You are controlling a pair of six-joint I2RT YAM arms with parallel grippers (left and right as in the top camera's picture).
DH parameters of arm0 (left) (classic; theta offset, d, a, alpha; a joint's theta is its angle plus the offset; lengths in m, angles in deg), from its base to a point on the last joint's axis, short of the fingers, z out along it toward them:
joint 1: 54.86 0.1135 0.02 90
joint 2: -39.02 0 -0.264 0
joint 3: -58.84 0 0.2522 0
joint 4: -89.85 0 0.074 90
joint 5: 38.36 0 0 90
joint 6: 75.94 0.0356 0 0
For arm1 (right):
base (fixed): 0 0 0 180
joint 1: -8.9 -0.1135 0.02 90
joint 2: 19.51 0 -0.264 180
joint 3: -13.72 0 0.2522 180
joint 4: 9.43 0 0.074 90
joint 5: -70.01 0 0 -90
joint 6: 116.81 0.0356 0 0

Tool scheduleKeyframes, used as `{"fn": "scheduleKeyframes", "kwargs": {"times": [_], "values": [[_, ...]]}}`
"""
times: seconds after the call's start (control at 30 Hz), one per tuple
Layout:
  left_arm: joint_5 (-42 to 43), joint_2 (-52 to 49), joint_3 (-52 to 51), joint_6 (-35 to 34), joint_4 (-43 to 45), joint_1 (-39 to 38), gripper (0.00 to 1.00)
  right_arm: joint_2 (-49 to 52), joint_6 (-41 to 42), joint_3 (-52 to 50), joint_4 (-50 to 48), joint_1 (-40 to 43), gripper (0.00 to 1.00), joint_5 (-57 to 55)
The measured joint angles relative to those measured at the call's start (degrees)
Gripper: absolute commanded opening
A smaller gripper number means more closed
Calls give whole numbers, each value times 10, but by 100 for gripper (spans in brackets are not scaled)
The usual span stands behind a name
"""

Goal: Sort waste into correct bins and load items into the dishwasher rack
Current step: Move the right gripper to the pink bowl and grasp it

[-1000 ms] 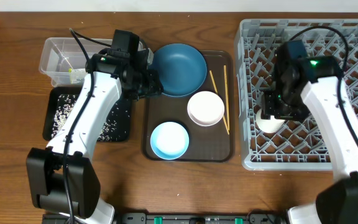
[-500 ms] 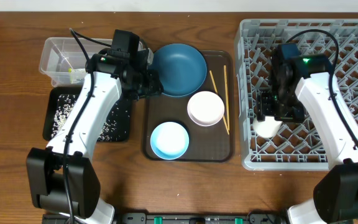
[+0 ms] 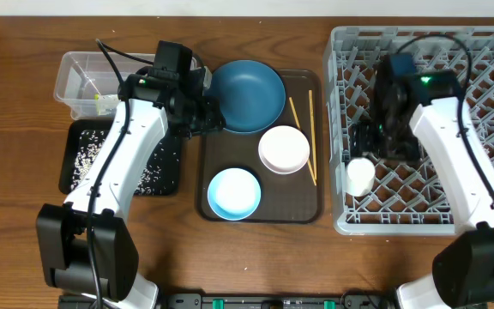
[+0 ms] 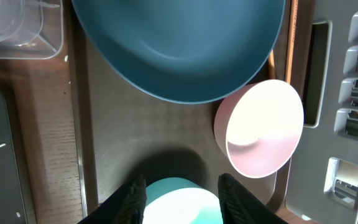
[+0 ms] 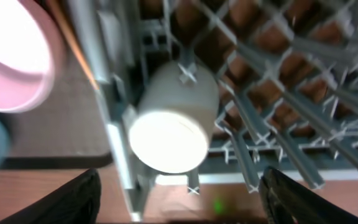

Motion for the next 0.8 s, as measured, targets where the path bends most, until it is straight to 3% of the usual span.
{"fn": "scheduleKeyframes", "kwargs": {"times": [0.17,0.3,0.6,0.7,0.73,0.8], "values": [[-12,0,0,0,0,0,41,0,-1,78,-71,-21,70,34],[-41,0,0,0,0,6,42,3,10,85,-136,-73,67,44],[-87,0,0,1,-5,82,62,126,36,86,-158,-154,59,14],[-104,0,0,1,-9,106,66,170,35,86,-158,-153,51,7],[-108,0,0,1,-9,111,75,180,33,86,-158,-153,48,5],[-113,0,0,2,-10,118,79,195,31,85,-160,-153,44,4]]}}
